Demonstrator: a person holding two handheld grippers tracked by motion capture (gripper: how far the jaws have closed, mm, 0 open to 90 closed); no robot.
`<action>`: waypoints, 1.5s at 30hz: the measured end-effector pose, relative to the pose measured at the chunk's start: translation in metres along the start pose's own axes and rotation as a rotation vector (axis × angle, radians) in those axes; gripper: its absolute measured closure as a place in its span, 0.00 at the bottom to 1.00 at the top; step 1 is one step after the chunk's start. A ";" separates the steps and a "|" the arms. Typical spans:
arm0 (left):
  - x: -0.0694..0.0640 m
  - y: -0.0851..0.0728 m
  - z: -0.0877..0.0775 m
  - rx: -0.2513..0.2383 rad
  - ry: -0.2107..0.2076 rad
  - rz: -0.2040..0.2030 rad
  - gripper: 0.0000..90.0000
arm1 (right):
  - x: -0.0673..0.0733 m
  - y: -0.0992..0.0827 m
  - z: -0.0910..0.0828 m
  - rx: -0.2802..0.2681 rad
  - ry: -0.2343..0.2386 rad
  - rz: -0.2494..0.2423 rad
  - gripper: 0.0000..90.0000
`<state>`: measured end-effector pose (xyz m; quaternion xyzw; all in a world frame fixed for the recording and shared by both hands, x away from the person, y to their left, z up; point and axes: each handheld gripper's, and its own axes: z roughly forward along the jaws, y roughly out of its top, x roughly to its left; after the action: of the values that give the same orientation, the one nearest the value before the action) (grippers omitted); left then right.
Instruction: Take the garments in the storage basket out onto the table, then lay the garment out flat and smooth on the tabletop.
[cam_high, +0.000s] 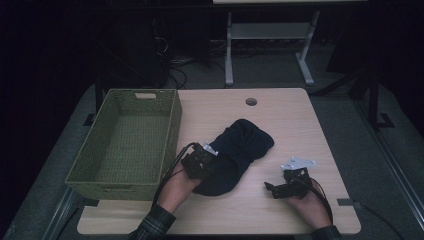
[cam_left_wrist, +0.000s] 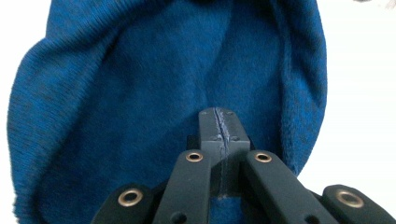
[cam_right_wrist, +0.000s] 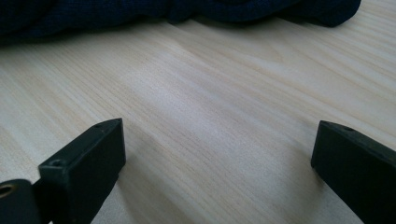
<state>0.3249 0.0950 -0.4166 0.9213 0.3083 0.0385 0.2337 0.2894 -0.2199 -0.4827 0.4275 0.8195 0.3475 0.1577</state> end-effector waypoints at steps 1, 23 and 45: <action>-0.002 -0.001 0.002 -0.006 -0.001 -0.008 1.00 | 0.000 0.000 0.000 0.000 0.000 0.000 0.03; -0.008 -0.016 0.022 0.042 -0.018 0.012 1.00 | 0.000 0.009 -0.005 0.026 0.026 -0.026 0.17; -0.006 -0.017 0.023 0.028 -0.026 -0.008 1.00 | -0.063 0.097 -0.003 -0.029 0.063 0.013 0.59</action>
<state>0.3152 0.0944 -0.4441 0.9236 0.3096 0.0211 0.2252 0.3819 -0.2347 -0.4151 0.4192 0.8162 0.3738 0.1359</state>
